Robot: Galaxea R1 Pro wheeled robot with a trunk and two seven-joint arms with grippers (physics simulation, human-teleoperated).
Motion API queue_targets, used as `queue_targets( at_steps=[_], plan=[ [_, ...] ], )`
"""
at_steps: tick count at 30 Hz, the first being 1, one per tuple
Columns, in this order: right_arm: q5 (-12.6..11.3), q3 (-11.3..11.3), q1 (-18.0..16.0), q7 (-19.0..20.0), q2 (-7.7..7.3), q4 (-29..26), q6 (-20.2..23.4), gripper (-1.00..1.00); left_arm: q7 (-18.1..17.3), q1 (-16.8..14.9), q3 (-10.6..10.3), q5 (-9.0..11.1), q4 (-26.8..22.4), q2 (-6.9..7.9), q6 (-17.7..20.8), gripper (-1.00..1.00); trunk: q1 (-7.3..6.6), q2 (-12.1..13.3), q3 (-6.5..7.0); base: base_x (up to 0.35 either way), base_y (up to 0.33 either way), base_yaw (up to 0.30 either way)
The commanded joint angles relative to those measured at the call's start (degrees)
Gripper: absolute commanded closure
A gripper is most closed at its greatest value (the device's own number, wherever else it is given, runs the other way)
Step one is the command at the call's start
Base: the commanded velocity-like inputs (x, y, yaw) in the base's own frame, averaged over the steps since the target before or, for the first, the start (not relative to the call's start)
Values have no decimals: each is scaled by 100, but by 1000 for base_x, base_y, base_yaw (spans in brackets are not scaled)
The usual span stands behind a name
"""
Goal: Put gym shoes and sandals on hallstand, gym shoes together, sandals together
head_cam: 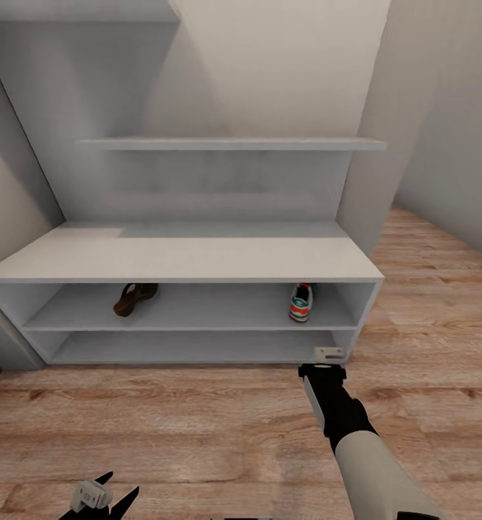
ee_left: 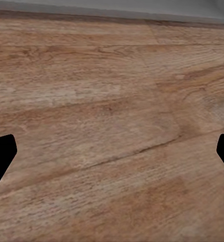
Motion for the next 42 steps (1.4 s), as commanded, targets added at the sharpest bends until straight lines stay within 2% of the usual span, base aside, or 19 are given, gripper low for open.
queue_targets(
  at_steps=[1, 8, 16, 30, 38, 42],
  plan=[
    [55, -20, -3, 16, 7, -4, 37, -100, -33, -4, 10, 22, 7, 0, -4, -100, -1, -2, -5, -1, -1, 0],
    [60, -20, 6, 19, 7, 143, 19, -100, -26, -4, 10, 21, 7, -1, -1, -100, -1, -2, -5, 0, 0, 0],
    [65, -20, 16, 25, 7, 601, -31, -100, -26, -4, 10, 21, 7, -1, 8, -100, -1, -2, -5, 0, 0, -25],
    [72, -20, 78, 78, 7, 1033, -278, -100, -8, -4, 8, 15, 7, -26, 10, -100, -37, 17, 305, 0, 0, -231],
    [82, -20, 345, 481, 2, 1304, -745, -100, 8, -4, 10, 13, 7, -35, 10, -100, -77, 66, 465, 0, 0, -285],
    [83, -20, 498, 759, -201, 1497, -1119, -100, 14, -4, 10, 12, 10, -36, 15, -100, -165, 227, 521, 0, 0, -280]
  ],
)
